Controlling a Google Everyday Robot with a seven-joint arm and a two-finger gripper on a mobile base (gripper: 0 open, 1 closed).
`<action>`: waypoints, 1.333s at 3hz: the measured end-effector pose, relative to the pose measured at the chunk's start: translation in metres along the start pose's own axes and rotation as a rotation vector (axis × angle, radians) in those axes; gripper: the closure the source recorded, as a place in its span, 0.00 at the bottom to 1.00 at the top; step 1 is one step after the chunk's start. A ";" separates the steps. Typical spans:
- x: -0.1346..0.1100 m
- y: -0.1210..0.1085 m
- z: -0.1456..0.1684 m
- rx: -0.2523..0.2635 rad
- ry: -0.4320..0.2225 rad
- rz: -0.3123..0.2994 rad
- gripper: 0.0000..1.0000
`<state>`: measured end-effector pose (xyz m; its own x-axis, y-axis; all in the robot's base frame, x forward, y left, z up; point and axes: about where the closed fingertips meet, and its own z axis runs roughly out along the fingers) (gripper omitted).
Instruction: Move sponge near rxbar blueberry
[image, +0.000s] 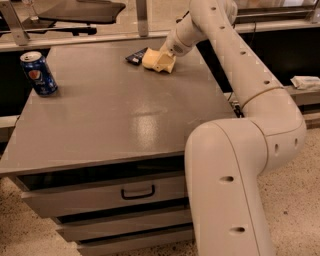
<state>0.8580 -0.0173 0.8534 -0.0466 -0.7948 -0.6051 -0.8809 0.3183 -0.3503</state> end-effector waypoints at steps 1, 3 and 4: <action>0.002 -0.002 0.001 -0.001 0.006 0.002 0.17; 0.001 -0.005 -0.008 -0.004 -0.002 -0.003 0.00; 0.001 -0.007 -0.040 -0.001 -0.071 0.013 0.00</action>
Offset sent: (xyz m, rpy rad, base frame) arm 0.0112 -0.0149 0.0181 0.0010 -0.0042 -0.0045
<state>0.8455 -0.0407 0.8836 -0.0250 -0.7519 -0.6588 -0.8808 0.3282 -0.3413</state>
